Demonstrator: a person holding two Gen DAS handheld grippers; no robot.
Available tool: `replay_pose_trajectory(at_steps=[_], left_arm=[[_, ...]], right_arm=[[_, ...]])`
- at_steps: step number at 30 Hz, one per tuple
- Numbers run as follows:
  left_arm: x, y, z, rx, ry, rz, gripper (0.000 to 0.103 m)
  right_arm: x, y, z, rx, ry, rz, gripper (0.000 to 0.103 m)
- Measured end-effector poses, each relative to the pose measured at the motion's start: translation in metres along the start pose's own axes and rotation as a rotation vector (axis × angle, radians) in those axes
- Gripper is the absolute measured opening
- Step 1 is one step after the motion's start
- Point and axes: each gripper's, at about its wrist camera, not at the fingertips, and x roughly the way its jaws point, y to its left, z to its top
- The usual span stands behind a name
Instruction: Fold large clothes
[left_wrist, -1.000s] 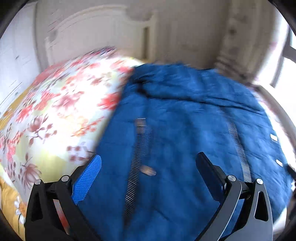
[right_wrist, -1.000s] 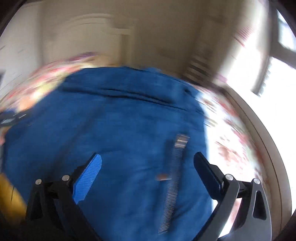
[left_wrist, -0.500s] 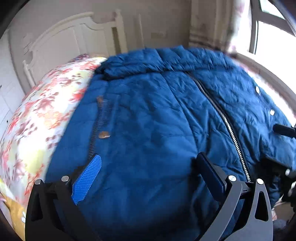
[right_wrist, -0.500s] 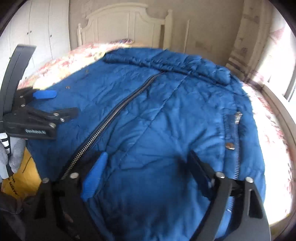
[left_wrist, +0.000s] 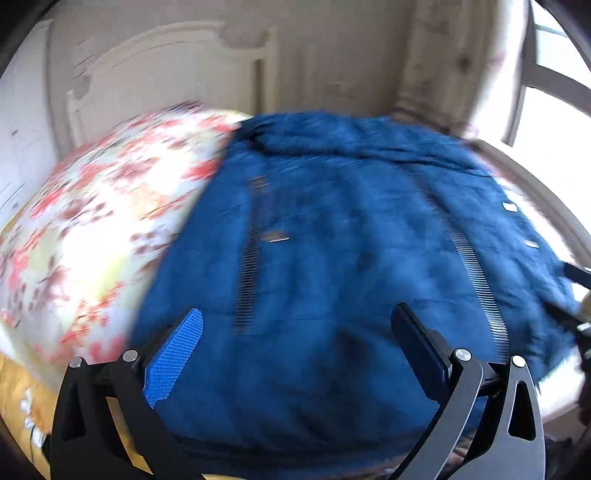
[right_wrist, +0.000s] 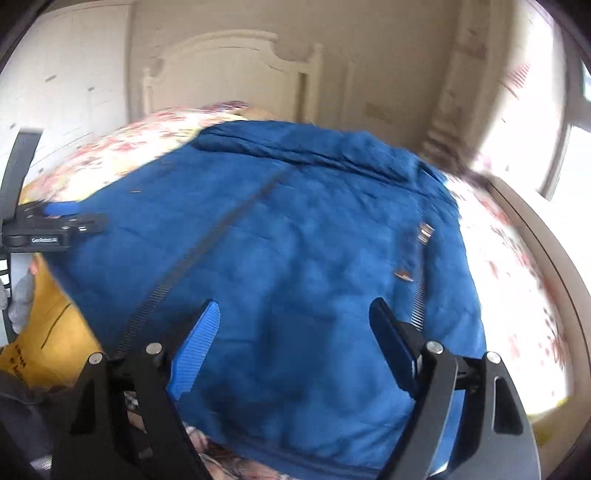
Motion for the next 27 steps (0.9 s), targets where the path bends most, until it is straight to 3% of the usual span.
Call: replay_pose_trajectory(at_steps=[3,6,8,12,14,16,18,21,27], left_arm=[[0.009,-0.036,-0.006,0.104,0.022,-0.004,0.098],[0.022,-0.044,-0.016,0.143,0.007,0.044,0.099],[0.021,-0.037,-0.014,0.135,0.021,0.019,0.099],[0.005,-0.016,-0.013,0.078,0.005,0.054,0.099],[-0.002,0.004,-0.016,0.043,-0.004,0.096,0.099],[-0.002,0.022,-0.02,0.015,0.008,0.131,0.099],[0.003,0.039,-0.026,-0.012,0.021,0.12,0.099],[0.005,0.037,-0.027,0.008,0.014,0.137,0.099],[0.006,0.038,-0.028,0.002,0.008,0.132,0.099]], right_arm=[[0.017,0.023,-0.005,-0.091,0.049,0.023,0.081],[0.026,0.016,-0.014,-0.053,0.047,0.062,0.086],[0.022,0.009,-0.015,-0.053,0.06,0.055,0.086],[0.003,-0.01,-0.014,-0.013,0.032,0.038,0.087],[-0.006,-0.026,-0.02,0.025,0.018,-0.05,0.087],[-0.011,-0.044,-0.027,0.074,0.016,-0.072,0.087],[-0.007,-0.063,-0.039,0.124,0.056,-0.119,0.087],[-0.003,-0.078,-0.055,0.182,0.034,-0.071,0.091],[-0.003,-0.081,-0.056,0.181,0.055,-0.059,0.093]])
